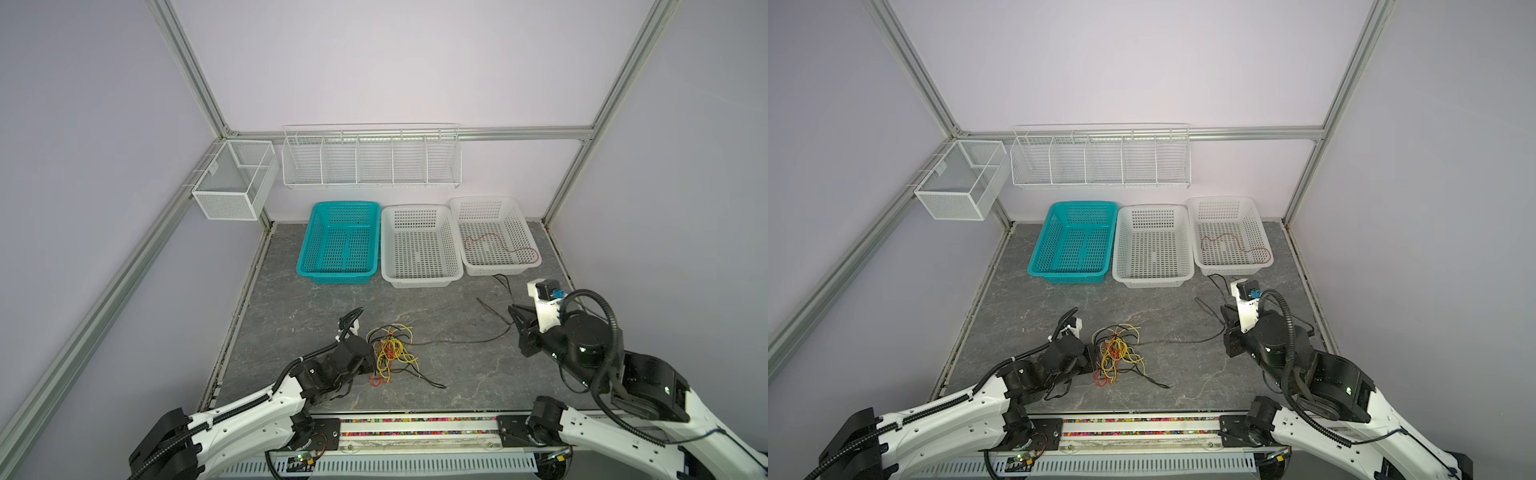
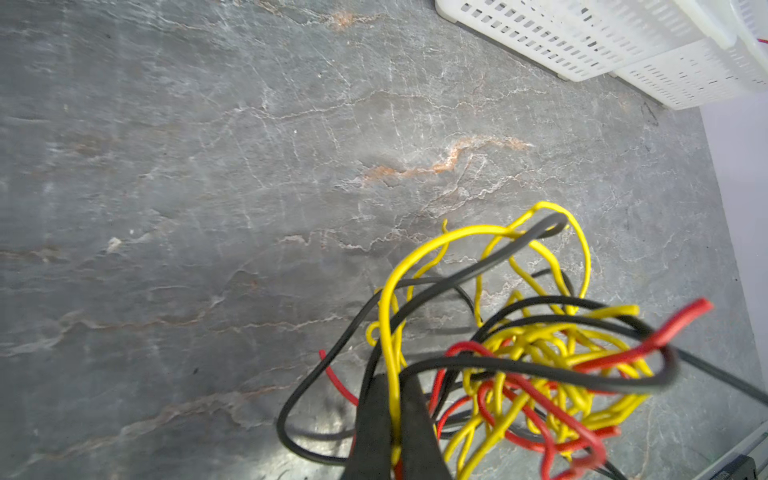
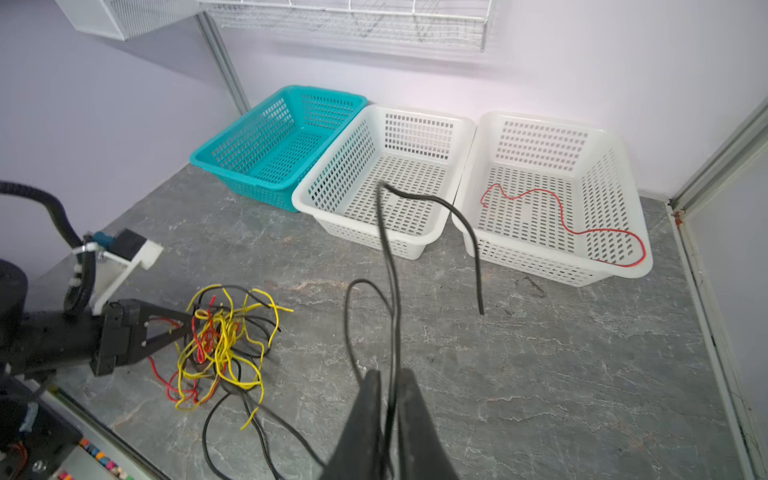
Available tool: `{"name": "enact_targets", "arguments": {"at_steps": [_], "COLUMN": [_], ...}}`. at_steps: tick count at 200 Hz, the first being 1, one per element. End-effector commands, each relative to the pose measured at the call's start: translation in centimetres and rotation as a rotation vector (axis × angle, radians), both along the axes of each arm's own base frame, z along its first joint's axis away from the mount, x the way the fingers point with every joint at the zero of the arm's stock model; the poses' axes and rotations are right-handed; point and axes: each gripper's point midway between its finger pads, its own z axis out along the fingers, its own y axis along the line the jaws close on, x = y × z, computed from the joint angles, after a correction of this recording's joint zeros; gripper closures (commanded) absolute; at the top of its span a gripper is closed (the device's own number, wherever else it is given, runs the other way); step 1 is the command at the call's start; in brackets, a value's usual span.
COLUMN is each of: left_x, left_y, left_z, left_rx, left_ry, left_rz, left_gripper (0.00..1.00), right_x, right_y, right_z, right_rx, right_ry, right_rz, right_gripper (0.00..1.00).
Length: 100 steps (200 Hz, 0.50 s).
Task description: Untangle the cables
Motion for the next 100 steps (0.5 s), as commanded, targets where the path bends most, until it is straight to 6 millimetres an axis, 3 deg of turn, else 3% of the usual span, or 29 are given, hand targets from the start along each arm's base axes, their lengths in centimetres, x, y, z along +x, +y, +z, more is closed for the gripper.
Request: {"name": "enact_targets", "arguments": {"at_steps": [1,47,58,62,75,100], "left_x": [0.5,0.9,1.0,1.0,1.2,1.3], "left_y": [0.6,-0.1,-0.3,-0.3,-0.5,-0.9], "left_z": [0.2,1.6,2.1,2.3,2.9,3.9], "left_rx": [0.016,-0.034,-0.043,-0.048,-0.064,-0.094], "left_ry": [-0.008,-0.032,-0.040,-0.043,-0.056,-0.072], "left_rz": [0.042,0.040,0.039,0.037,0.035,0.031], "left_gripper": [1.00,1.00,1.00,1.00,1.00,1.00], "right_x": [-0.2,-0.5,-1.0,-1.3,-2.1,-3.7], "right_y": [2.1,5.0,6.3,6.8,8.6,12.0], "right_z": [-3.0,-6.5,-6.6,-7.8,-8.8,-10.3], "right_rx": [-0.010,-0.007,0.007,-0.009,-0.012,0.011], "right_ry": [0.099,0.205,0.225,0.252,0.300,0.378], "right_rz": [0.055,0.136,0.203,0.229,0.317,0.478], "right_gripper": [0.81,0.55,0.48,0.46,0.40,0.33]}}
